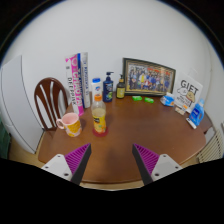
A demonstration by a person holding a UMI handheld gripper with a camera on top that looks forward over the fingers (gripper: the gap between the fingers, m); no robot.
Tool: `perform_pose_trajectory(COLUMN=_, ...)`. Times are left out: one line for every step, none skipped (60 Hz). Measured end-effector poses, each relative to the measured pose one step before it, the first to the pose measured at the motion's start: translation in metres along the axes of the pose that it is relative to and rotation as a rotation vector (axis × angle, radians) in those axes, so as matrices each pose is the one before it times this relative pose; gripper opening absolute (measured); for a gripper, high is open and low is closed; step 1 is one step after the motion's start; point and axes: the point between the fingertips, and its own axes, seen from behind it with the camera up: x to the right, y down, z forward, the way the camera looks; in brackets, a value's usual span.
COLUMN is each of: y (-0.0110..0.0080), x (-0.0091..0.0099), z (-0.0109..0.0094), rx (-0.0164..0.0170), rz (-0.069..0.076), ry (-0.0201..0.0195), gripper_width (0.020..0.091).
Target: Pour water
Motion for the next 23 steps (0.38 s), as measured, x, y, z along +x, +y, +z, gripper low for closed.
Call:
perform_pose_trajectory(y=0.00143, x=0.00323, z=-0.00364, rx=-0.00104, rz=-0.0017, ry=0.00767, gripper_width=0.0852)
perform_pose_trajectory(y=0.00102, x=0.00228, z=-0.00327, rx=0.00026, rz=-0.0017, ry=0.00409, gripper_width=0.0852)
perform_pose_trajectory(y=-0.00062, x=0.00358, z=-0.00538, rx=-0.00341, rz=-0.001, ry=-0.00102, gripper_width=0.0852)
perform_pose_trajectory(y=0.00217, x=0.00045, z=-0.00141, rx=0.00199, rz=0.0024, ry=0.00088, gripper_width=0.0854)
perform_pose_trajectory(y=0.00076, x=0.00076, z=-0.00171, rx=-0.00046, rz=0.0018, ry=-0.00175, gripper_width=0.0855)
perform_pose_trajectory(y=0.00103, x=0.00062, z=-0.00164, rx=0.00003, rz=0.0, ry=-0.00195, gripper_width=0.0853)
perform_pose_trajectory(y=0.00087, x=0.00042, z=-0.00126, rx=0.00044, rz=-0.001, ry=-0.00089, gripper_width=0.0854)
perform_pose_trajectory(y=0.00093, x=0.00069, z=-0.00108, rx=0.00029, rz=-0.0017, ry=0.00015, gripper_width=0.0855)
perform_pose_trajectory(y=0.00069, x=0.00078, z=-0.00086, rx=0.00069, rz=-0.0017, ry=0.0008, gripper_width=0.0853)
perform_pose_trajectory(y=0.00076, x=0.00043, z=-0.00085, rx=0.00131, rz=-0.0011, ry=0.00023, gripper_width=0.0854)
perform_pose_trajectory(y=0.00057, x=0.00161, z=-0.00338, rx=-0.00046, rz=-0.0024, ry=-0.00232, gripper_width=0.0852)
perform_pose_trajectory(y=0.0008, x=0.0002, z=-0.00053, rx=-0.00052, rz=-0.0027, ry=-0.00101, gripper_width=0.0855)
perform_pose_trajectory(y=0.00088, x=-0.0003, z=-0.0007, rx=-0.00213, rz=-0.0033, ry=-0.00143, gripper_width=0.0855)
perform_pose_trajectory(y=0.00109, x=-0.00026, z=-0.00061, rx=-0.00311, rz=-0.0026, ry=-0.00238, gripper_width=0.0852)
perform_pose_trajectory(y=0.0011, x=-0.00058, z=-0.00019, rx=-0.00299, rz=-0.0012, ry=-0.00198, gripper_width=0.085)
perform_pose_trajectory(y=0.00109, x=-0.00011, z=-0.00014, rx=-0.00135, rz=-0.0013, ry=-0.00171, gripper_width=0.0853)
perform_pose_trajectory(y=0.00053, x=-0.00039, z=-0.00015, rx=-0.0012, rz=-0.0011, ry=-0.00264, gripper_width=0.0851)
perform_pose_trajectory(y=0.00074, x=-0.00052, z=-0.00032, rx=-0.00078, rz=0.0005, ry=-0.00325, gripper_width=0.0851)
perform_pose_trajectory(y=0.00057, x=-0.00047, z=-0.00046, rx=-0.00077, rz=0.0014, ry=-0.00364, gripper_width=0.085)
perform_pose_trajectory(y=0.00077, x=-0.00056, z=-0.00033, rx=-0.00059, rz=0.0008, ry=-0.00406, gripper_width=0.0852)
perform_pose_trajectory(y=0.00091, x=-0.00054, z=-0.0002, rx=-0.00068, rz=0.0003, ry=-0.00466, gripper_width=0.0853)
perform_pose_trajectory(y=0.00075, x=-0.00055, z=-0.00028, rx=-0.00104, rz=-0.0003, ry=-0.00423, gripper_width=0.0852)
perform_pose_trajectory(y=0.00072, x=0.00064, z=0.00031, rx=0.00095, rz=-0.0002, ry=-0.0056, gripper_width=0.085)
